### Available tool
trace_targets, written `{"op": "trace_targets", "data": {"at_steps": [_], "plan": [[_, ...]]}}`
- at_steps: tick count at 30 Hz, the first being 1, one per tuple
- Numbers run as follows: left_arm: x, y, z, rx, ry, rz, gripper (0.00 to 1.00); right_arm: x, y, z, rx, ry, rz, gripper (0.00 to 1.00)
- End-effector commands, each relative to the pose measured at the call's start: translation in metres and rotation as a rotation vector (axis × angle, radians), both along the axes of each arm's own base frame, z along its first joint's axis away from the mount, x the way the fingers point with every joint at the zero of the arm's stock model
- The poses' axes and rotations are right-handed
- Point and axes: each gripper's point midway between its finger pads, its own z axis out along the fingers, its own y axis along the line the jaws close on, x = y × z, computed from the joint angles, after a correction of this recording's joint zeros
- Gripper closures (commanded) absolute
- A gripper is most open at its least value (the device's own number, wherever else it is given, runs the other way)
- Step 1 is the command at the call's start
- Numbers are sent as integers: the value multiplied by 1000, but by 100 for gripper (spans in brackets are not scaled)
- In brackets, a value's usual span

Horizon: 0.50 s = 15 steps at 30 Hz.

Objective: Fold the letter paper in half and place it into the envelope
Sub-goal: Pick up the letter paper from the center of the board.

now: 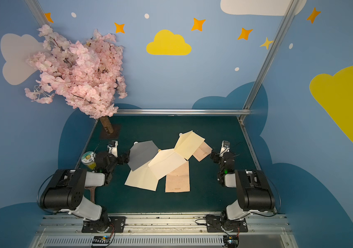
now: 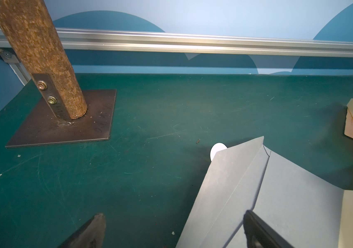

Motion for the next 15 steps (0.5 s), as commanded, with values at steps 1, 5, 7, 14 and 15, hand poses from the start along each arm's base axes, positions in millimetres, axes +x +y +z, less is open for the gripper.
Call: {"op": "trace_targets", "data": {"at_steps": [1,5,7,14,15], "plan": [[1,-3,5,0,-16,-25,0,1,0,1,-22,-9,-22,2],[-1,-7,20,18,-24,-38,0,-1,11,13,-61,-17,15,2],[-1,-8,25,28,-14,-35,0,-1,16,21,-90,-11,24,2],[6,-19,53,94,5,-37,0,-1,40,62,-191,-44,74,2],[8,-22,61,87,-4,-41,0,-1,45,73,-198,-71,78,2]]}}
